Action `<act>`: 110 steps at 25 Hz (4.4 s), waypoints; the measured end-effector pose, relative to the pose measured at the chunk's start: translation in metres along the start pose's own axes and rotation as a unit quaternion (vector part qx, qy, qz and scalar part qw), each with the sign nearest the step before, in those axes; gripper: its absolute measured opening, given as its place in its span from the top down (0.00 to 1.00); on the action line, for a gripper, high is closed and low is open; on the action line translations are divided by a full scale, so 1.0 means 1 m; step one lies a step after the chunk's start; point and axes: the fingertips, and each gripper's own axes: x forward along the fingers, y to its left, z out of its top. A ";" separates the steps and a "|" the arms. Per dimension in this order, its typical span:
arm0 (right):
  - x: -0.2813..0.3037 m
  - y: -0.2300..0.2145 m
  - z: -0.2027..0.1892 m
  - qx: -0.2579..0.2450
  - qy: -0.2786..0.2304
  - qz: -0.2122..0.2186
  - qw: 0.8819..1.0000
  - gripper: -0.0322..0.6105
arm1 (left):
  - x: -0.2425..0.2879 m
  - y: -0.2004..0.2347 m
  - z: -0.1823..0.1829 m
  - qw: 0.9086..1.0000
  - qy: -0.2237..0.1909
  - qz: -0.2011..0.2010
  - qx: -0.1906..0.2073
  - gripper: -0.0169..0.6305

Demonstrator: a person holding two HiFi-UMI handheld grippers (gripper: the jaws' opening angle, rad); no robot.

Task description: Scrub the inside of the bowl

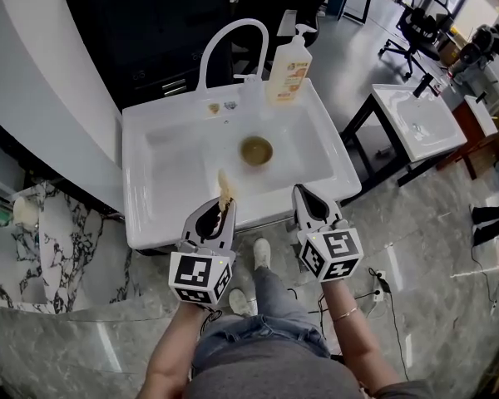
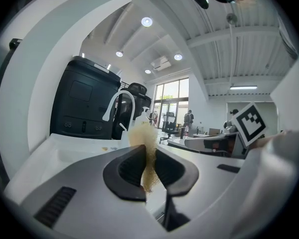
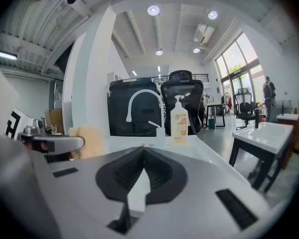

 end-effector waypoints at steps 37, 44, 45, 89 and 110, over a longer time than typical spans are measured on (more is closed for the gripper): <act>0.248 -0.113 -0.072 -0.049 0.211 0.144 0.966 0.93 | 0.188 0.074 -0.030 0.990 0.084 0.108 -0.026 0.90; 0.278 -0.122 -0.113 -0.057 0.273 0.156 0.948 0.93 | 0.208 0.082 -0.048 0.986 0.106 0.124 -0.038 0.90; 0.281 -0.123 -0.119 -0.059 0.280 0.157 0.945 0.93 | 0.210 0.083 -0.050 0.985 0.109 0.126 -0.039 0.90; 0.309 -0.128 -0.222 -0.005 0.447 0.151 0.882 0.86 | 0.227 0.118 -0.106 0.976 0.163 0.102 -0.100 0.90; 0.295 -0.120 -0.175 -0.001 0.419 0.149 0.896 0.92 | 0.211 0.113 -0.078 0.984 0.136 0.092 -0.070 0.90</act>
